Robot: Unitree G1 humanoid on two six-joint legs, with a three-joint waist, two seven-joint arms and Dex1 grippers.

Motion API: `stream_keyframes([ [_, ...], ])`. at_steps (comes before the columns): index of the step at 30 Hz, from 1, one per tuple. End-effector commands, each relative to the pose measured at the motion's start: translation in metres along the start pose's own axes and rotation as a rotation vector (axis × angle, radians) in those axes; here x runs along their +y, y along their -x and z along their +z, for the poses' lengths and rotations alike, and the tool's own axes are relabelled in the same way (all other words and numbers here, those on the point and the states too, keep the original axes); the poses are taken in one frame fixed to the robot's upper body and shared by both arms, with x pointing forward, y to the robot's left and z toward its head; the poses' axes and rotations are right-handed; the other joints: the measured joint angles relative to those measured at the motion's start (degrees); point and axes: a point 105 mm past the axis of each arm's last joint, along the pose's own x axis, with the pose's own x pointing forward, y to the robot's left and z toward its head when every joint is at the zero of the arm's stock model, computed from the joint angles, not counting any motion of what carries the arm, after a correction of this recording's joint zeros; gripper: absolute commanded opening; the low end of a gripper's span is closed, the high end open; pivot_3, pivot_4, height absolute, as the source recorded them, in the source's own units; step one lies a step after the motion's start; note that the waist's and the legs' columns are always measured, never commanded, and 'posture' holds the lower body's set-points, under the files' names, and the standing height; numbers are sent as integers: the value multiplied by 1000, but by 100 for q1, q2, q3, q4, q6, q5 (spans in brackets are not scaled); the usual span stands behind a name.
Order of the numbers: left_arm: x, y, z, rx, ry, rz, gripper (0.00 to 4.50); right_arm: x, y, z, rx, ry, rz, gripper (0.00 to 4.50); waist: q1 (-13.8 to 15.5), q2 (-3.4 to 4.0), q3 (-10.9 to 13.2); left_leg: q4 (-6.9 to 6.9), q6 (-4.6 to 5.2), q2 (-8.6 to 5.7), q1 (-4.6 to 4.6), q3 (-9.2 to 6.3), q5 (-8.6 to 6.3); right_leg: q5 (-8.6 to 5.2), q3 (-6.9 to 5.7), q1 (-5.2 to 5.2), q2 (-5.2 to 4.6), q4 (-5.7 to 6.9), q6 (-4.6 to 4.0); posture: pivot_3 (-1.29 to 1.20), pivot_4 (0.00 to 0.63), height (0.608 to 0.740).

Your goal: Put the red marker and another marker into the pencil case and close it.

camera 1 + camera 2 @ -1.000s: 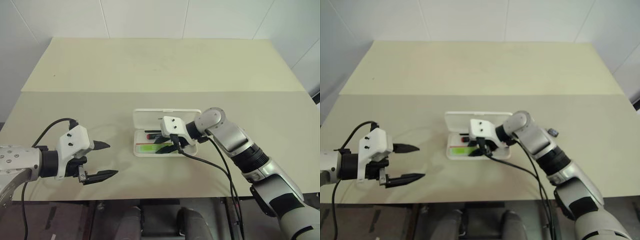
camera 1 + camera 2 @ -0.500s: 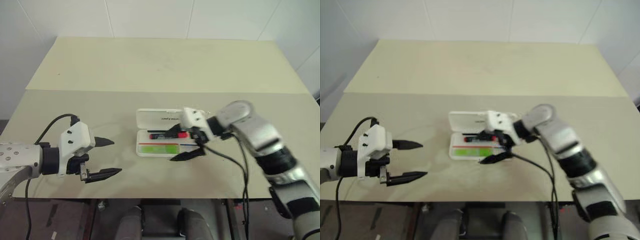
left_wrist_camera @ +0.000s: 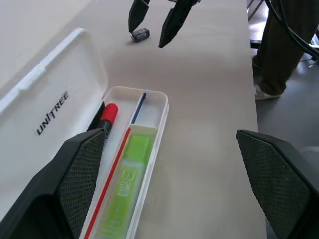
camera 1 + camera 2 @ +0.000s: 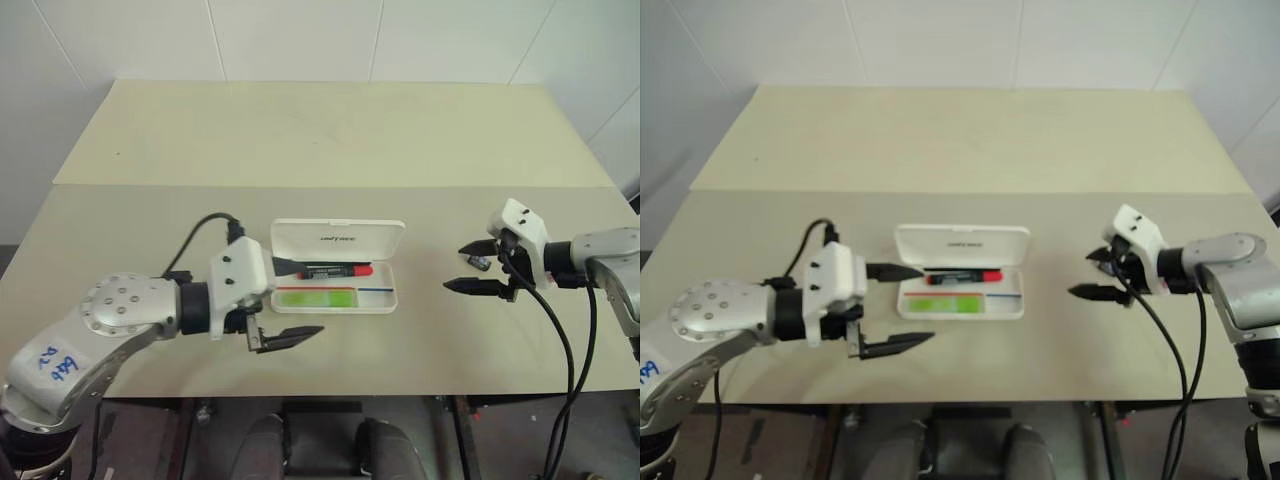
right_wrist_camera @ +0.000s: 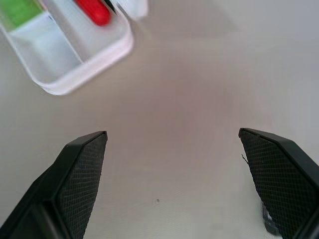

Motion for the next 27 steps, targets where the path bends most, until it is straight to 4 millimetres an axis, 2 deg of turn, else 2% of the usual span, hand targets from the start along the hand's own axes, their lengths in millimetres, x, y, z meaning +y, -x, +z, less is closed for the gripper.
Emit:
stream_keyframes([
  [1, -4, -1, 8, -12, -55, 8, 4500, -25, 16, 2, -26, 2, -134, 4463, 8, 0, 0, 5, 1, -1, 0, 0, 0, 0, 0, 5, -1, -3, 0, 0, 150, 740],
  [8, 2, -3, 5, -6, -46, 30, 4500, -45, 9, -6, -17, -49, -231, 4463, 14, 0, 0, 12, 2, -2, 2, -5, -1, 1, -4, 11, -3, -7, 1, 0, 150, 740],
  [14, 4, -3, 3, -9, -36, 44, 4500, -47, -1, -13, -14, -84, -220, 4463, 17, 0, 0, 11, 2, -3, 0, -5, -1, 1, -5, 12, -3, -11, 1, 0, 150, 740],
  [22, 4, -2, 4, -10, -37, 61, 4500, -51, 4, -33, 67, -144, -232, 4463, 46, 1, 0, 11, 2, -3, 0, -5, -1, 1, -6, 12, -3, -11, 1, 0, 150, 740],
  [25, 6, -2, 5, -11, -40, 67, 4500, -51, 6, -40, 87, -176, -235, 3813, 51, 1, 0, 11, 2, -3, 0, -5, -1, 1, -6, 12, -3, -11, 1, 0, 150, 740],
  [27, 7, -1, 7, -19, -43, 69, 4500, -51, 5, -42, 90, -193, -235, 3102, 55, 1, 0, 12, 2, -3, 1, -6, -1, 1, -6, 14, -3, -12, 1, 0, 150, 740],
])
